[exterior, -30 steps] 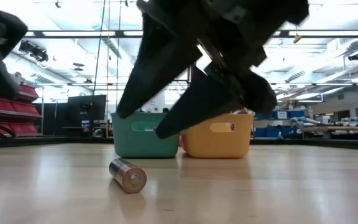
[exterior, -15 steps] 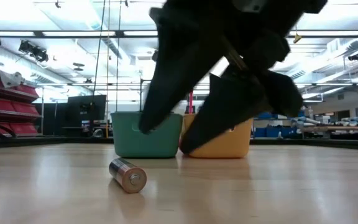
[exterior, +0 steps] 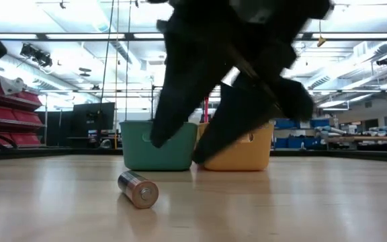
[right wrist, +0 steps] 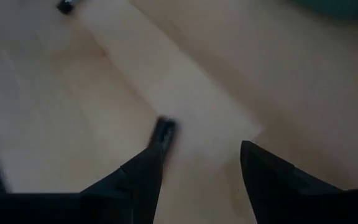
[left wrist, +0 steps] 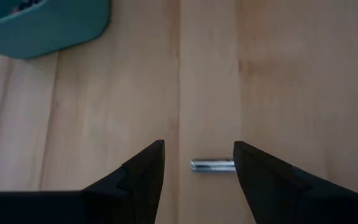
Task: Sort batteries
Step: Put the black battery into the blue bin
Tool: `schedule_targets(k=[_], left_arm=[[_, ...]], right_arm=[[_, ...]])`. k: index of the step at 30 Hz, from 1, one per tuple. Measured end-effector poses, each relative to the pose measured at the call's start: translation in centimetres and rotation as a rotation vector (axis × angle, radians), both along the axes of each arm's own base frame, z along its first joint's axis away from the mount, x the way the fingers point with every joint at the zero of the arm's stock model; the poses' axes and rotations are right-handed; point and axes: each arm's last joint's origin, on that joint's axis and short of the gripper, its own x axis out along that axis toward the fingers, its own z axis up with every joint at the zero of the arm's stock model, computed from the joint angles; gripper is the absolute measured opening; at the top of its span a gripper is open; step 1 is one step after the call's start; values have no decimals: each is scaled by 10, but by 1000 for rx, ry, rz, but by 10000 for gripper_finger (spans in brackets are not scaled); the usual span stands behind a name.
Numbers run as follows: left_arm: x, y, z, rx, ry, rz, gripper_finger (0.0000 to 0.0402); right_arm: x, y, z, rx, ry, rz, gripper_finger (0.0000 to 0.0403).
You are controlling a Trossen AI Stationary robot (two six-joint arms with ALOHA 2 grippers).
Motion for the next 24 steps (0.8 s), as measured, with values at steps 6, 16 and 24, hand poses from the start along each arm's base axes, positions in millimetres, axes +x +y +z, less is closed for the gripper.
schedule_targets(k=[6,16,24], left_arm=[[6,0,1,-16,-22,-6,207],[13,-2,3,-25,-60,-38,207],[22,-5,5,-31,-111,-76,207]], right_arm=[[12,-6,24,-70,19,98,201],[26,-2,0,103,101,144,201],[47,13,-14,73,172,166,201]])
